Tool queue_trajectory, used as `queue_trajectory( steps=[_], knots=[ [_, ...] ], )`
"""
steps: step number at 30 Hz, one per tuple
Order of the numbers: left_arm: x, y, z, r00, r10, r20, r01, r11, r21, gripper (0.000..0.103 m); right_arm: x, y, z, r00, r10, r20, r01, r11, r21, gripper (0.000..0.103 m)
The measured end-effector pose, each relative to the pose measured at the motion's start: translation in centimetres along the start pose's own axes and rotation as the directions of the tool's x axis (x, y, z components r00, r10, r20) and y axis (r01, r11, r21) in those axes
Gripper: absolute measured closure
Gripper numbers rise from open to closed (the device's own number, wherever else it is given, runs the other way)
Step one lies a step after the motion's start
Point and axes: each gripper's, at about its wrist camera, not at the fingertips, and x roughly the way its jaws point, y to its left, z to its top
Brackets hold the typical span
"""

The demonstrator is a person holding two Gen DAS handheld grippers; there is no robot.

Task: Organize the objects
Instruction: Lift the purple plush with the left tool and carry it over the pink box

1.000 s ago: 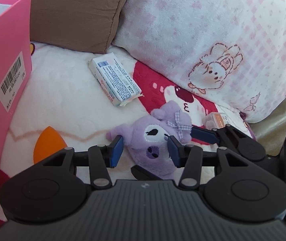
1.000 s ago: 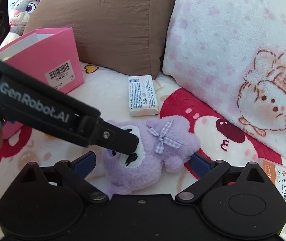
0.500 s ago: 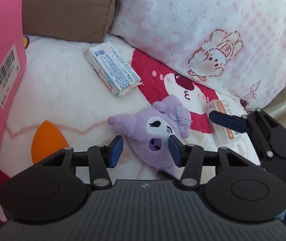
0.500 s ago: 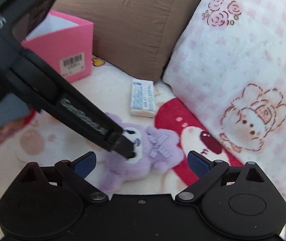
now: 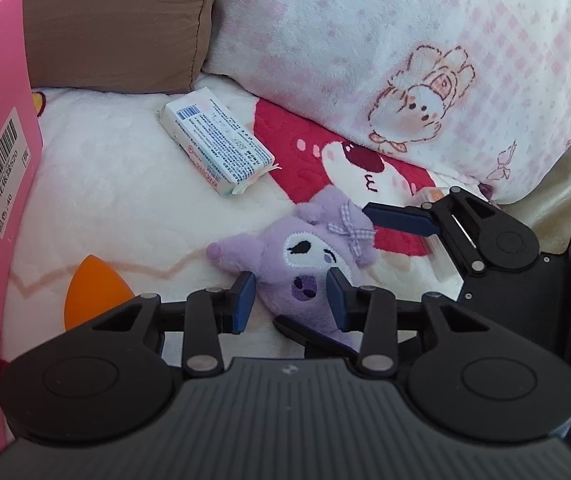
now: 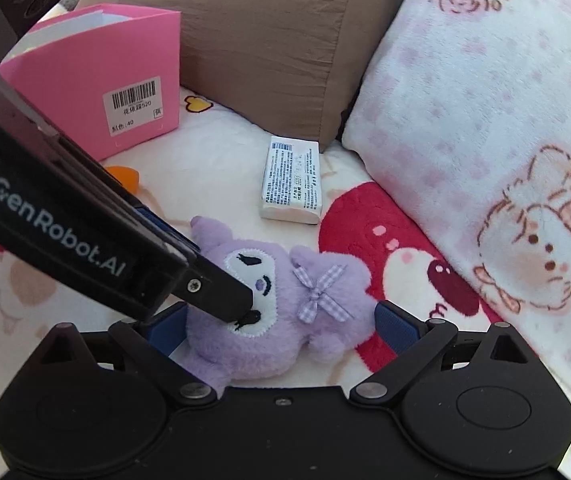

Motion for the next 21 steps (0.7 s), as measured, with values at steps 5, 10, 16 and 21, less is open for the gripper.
queue_trajectory(
  steps=[5, 10, 16, 21],
  knots=[
    [0.3, 0.8, 0.2, 0.999, -0.033, -0.008, 0.032, 0.996, -0.082, 0.064, 0.9, -0.8, -0.1, 0.999, 0.023, 0.023, -0.024, 0.998, 0.052, 0.001],
    [0.3, 0.0, -0.1, 1.0, -0.02, 0.007, 0.02, 0.999, -0.05, 0.065, 1.4, -1.3, -1.0, 0.998, 0.043, 0.053, -0.051, 0.988, 0.143, 0.0],
    [0.8, -0.5, -0.1, 1.0, 0.014, 0.002, -0.014, 1.0, -0.026, 0.064, 2.0, -2.2, -1.1, 0.997, 0.073, 0.032, -0.078, 0.977, 0.197, 0.0],
    [0.6, -0.6, -0.3, 1.0, 0.006, 0.014, -0.007, 1.0, 0.012, 0.066, 1.6, -1.9, -1.4, 0.997, 0.059, 0.054, -0.069, 0.975, 0.211, 0.005]
  ],
)
